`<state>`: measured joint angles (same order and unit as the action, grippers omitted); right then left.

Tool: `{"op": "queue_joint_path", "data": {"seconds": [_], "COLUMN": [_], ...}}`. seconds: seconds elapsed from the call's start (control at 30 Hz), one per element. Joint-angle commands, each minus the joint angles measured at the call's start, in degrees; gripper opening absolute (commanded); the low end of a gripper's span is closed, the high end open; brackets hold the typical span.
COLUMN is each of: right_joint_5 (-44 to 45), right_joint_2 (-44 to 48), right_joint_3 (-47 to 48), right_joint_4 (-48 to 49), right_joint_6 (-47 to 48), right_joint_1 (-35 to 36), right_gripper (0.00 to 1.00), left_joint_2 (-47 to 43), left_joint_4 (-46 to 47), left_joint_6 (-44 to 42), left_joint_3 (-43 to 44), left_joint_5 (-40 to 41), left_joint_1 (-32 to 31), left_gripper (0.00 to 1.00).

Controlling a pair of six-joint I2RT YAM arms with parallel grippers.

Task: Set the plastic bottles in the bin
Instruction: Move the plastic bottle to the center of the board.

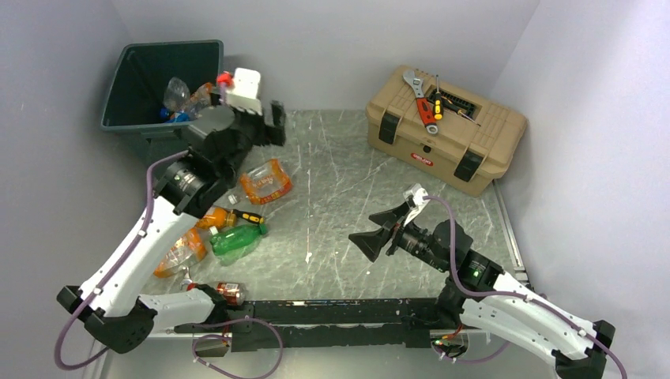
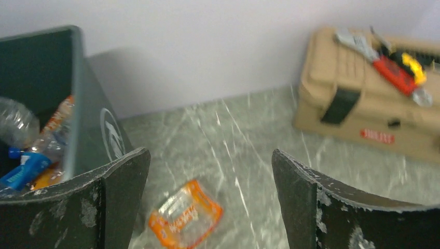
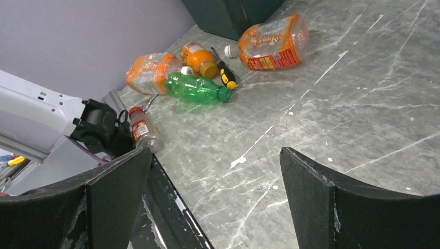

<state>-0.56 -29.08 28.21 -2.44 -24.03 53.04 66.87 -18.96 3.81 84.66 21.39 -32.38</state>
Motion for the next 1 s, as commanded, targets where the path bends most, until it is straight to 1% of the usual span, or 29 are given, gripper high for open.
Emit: {"op": "queue_joint_path", "data": {"seconds": [0.0, 0.1, 0.17, 0.27, 0.4, 0.43, 0.47, 0.57, 0.7, 0.87, 0.97], "right_joint_5": [0.32, 2.37, 3.62, 4.29, 1.07, 0.85, -0.5, -3.13, -7.66, -6.63, -1.82], "right_joint_2": [0.55, 2.06, 2.2, 0.32, -5.54, -8.34, -9.76, -19.11, -34.22, -49.34, -55.72], "right_joint_3": [-0.71, -2.3, -3.77, -6.75, -9.25, -9.69, -9.96, -9.83, -5.15, 2.43, 7.46], "right_joint_4": [3.72, 2.82, 3.05, 5.07, 10.36, 12.0, 13.88, 21.73, 31.25, 37.71, 36.99], "right_joint_6": [-0.81, -1.09, -1.4, -2.33, -2.98, -3.14, -3.47, -4.04, -3.54, -3.34, -0.88], "right_joint_1": [0.12, 0.09, 0.07, 0.05, 0.11, 0.13, 0.14, 0.14, 0.65, 1.69, 2.77], "right_gripper": [0.99, 0.99, 0.99, 0.99, 0.96, 0.96, 0.95, 0.94, 0.9, 0.87, 0.86], "left_joint_2": [1.96, 4.04, 4.54, 1.68, -7.31, -9.34, -11.19, -15.98, -21.33, -27.32, -30.49], "left_joint_4": [-14.65, -22.32, -25.59, -23.85, -16.66, -15.11, -13.9, -11.04, -9.52, -7.79, -7.72], "left_joint_6": [-6.34, -8.13, -7.82, -5.61, -4.25, -4.19, -2.25, -1.36, 0.13, 3.01, 4.17], "left_joint_3": [0.86, 0.62, -0.56, -5.31, -15.99, -18.29, -20.61, -26.0, -30.51, -36.2, -37.32], "left_joint_5": [2.72, 1.46, 0.02, 0.96, 0.1, 0.41, 0.78, 2.29, 5.81, 11.23, 13.14], "left_joint_1": [-8.54, -12.32, -13.04, -13.05, -13.06, -13.06, -13.06, -13.06, -13.06, -13.09, -13.29], "left_gripper": [0.93, 0.94, 0.96, 0.98, 0.98, 0.98, 0.98, 0.97, 0.97, 0.97, 0.97]}}
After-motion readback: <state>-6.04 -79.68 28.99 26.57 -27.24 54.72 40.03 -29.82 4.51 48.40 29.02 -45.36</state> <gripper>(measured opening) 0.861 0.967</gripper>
